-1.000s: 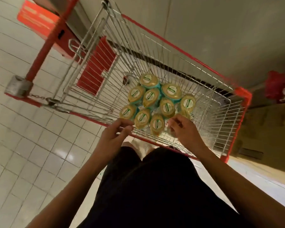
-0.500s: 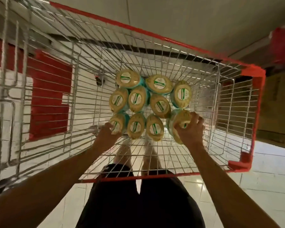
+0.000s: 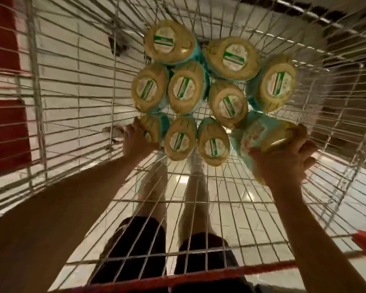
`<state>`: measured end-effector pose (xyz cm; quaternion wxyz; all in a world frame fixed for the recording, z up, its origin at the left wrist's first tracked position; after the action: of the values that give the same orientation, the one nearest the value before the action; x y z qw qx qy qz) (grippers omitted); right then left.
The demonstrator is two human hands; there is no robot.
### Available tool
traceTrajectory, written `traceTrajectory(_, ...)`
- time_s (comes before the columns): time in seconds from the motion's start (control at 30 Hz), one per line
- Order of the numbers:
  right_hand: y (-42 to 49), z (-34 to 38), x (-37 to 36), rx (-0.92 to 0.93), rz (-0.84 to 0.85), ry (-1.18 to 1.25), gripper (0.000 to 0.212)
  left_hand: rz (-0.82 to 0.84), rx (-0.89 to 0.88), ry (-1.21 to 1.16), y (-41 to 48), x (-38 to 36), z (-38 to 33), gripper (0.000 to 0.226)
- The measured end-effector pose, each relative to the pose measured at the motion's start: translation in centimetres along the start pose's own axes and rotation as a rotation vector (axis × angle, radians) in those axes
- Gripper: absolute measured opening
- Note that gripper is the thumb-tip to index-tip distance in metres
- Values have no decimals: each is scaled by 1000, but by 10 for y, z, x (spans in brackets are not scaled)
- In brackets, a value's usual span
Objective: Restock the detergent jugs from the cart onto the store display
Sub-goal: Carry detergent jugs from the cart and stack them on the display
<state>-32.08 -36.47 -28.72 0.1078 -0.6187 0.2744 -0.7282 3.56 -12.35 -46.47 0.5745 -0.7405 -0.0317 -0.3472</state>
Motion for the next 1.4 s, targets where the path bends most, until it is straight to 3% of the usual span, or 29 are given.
traceTrajectory(0.17, -1, 0, -3, 3, -22, -30, 125, -69, 99, -40, 10, -20, 8, 158)
traceTrajectory(0.33, -6, 4, 1, -4, -31, -36, 123, -100, 98, 5, 4, -10, 4, 153)
traceTrajectory(0.67, -35, 29, 46, 40, 86, 35, 120, -219, 249, -77, -96, 61, -30, 148)
traceTrajectory(0.83, -82, 54, 102, 181, 136, 55, 122, -233, 134, -95, -170, 116, -76, 143)
traceTrajectory(1.1, -163, 46, 194, 412, 126, 96, 121, -402, -131, -66, -315, 193, -103, 133)
traceTrajectory(1.4, -270, -21, 254, 432, -21, 193, 119, -429, -450, 92, -441, 207, -105, 140)
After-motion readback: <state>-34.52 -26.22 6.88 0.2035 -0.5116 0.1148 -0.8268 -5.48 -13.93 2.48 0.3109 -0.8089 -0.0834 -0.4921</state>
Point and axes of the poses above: each hand's wrist, its own y-axis towards the middle knuckle, its own x-axis out of the back of the hand, z = x × y, the point moved 10 cm from there along y, towards the middle knuckle
